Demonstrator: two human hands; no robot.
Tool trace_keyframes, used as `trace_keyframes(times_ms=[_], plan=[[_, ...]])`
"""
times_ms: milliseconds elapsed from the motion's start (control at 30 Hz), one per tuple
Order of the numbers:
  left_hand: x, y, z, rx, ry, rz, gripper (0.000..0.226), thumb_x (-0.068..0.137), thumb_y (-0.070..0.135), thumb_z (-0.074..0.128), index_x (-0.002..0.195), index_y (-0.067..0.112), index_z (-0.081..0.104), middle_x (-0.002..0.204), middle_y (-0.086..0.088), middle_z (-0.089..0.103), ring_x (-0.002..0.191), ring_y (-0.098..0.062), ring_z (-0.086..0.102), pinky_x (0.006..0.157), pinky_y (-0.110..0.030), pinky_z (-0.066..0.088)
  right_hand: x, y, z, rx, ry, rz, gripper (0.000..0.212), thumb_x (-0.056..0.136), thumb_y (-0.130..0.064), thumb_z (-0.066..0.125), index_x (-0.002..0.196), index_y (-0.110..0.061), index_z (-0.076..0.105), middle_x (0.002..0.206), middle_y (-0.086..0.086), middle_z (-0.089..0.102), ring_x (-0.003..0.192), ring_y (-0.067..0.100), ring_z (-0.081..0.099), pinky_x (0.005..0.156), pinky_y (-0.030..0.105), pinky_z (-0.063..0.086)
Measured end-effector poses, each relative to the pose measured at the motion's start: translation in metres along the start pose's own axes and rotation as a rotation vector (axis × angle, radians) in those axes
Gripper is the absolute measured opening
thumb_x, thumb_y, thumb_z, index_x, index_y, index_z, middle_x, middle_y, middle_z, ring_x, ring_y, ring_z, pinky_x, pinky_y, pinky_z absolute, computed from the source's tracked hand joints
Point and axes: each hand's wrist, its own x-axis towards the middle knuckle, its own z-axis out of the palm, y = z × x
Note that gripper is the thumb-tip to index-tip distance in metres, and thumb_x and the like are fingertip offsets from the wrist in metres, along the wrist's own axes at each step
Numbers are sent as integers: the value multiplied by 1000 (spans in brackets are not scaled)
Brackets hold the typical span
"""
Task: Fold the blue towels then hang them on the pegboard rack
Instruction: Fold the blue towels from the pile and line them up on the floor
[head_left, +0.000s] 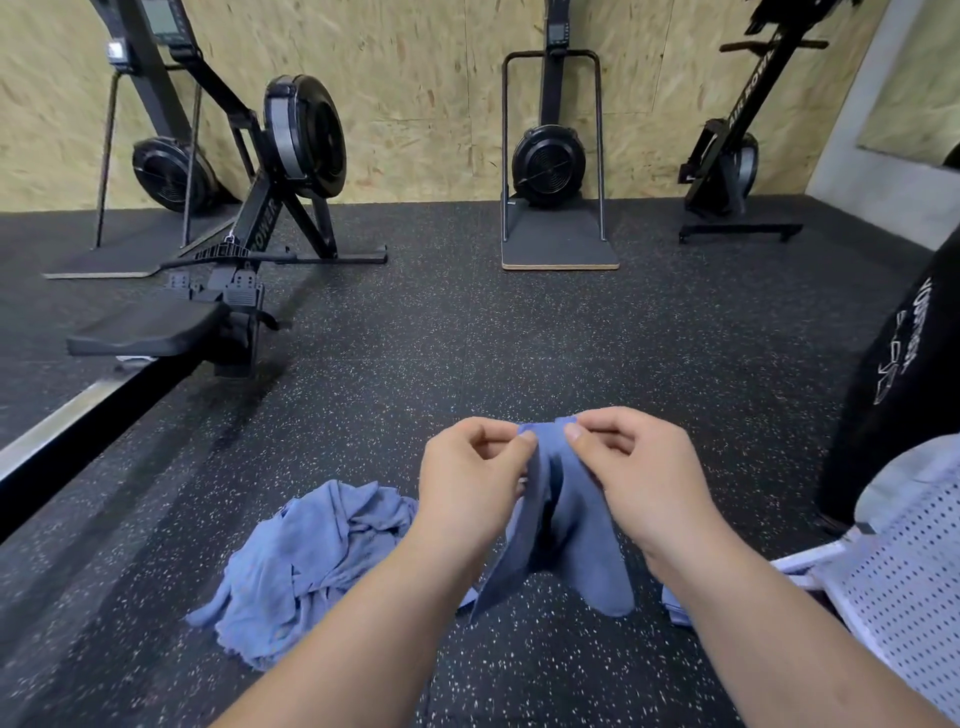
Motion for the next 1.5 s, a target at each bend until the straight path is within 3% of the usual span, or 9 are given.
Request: trace_keyframes(times_ms=[133, 433, 567, 667, 800, 933, 1167, 1367, 1500], plan=[[-2, -5, 2, 86, -15, 54, 4, 92, 22, 80, 89, 21, 78, 79, 0, 79, 80, -19, 77, 86, -53, 64, -7, -2, 6, -145, -44, -96, 5, 92, -26, 82, 90, -30, 79, 84, -18, 78, 79, 5, 74, 82, 35, 61], [-7, -1, 3, 46, -58, 47, 15, 97, 10, 71, 91, 16, 82, 83, -6, 81, 93, -30, 79, 91, -54, 63, -15, -3, 10, -281, 16, -243, 10, 93, -21, 80, 95, -32, 81, 93, -18, 74, 81, -6, 70, 76, 10, 50], [-12, 6, 1, -15, -155, 26, 25, 89, 20, 60, 92, 14, 84, 94, -12, 81, 99, -29, 78, 97, -54, 60, -20, -2, 11, -297, 1, -302, 17, 87, -19, 85, 100, -30, 80, 98, -17, 70, 83, -1, 70, 80, 22, 58], [-14, 13, -1, -24, -227, 37, 30, 91, 14, 55, 94, 13, 84, 95, -8, 82, 92, -21, 77, 85, -42, 61, -17, -3, 7, -345, 5, -312, 24, 83, -17, 89, 94, -34, 75, 93, -17, 68, 81, 1, 68, 76, 19, 55], [-2, 7, -15, 364, -148, 258, 23, 90, 15, 62, 95, 30, 77, 86, 13, 79, 82, -9, 75, 84, -33, 60, -3, -1, -3, -327, 2, -246, 16, 89, -19, 83, 90, -33, 76, 85, -17, 74, 77, 1, 67, 70, 8, 47], [9, -1, -31, 722, -128, 387, 22, 91, 25, 76, 106, 40, 71, 88, 11, 65, 77, 2, 59, 74, -15, 44, 6, -2, -13, -274, 17, -223, 12, 91, -24, 82, 90, -35, 76, 85, -26, 73, 77, 1, 68, 70, 10, 50], [17, -10, -37, 1160, -115, 394, 18, 100, 41, 65, 116, 35, 70, 110, 5, 47, 101, -21, 57, 81, -37, 51, 13, 0, -23, -265, 44, -229, 9, 92, -27, 81, 92, -35, 76, 87, -25, 73, 79, 0, 68, 73, 16, 50], [27, 10, -42, 1059, 2, 736, 7, 100, 23, 68, 103, 27, 73, 99, 7, 66, 88, -24, 66, 78, -39, 51, 23, 13, -36, -518, 114, -216, 4, 95, -25, 77, 95, -29, 77, 80, -23, 68, 73, -11, 61, 65, 1, 38], [32, 11, -45, 1061, -17, 762, 6, 99, 23, 72, 103, 26, 76, 96, 7, 66, 87, -22, 66, 77, -33, 47, 26, 21, -36, -614, 69, -148, 8, 98, -27, 73, 102, -25, 80, 84, -17, 71, 77, 0, 62, 68, 24, 41]])
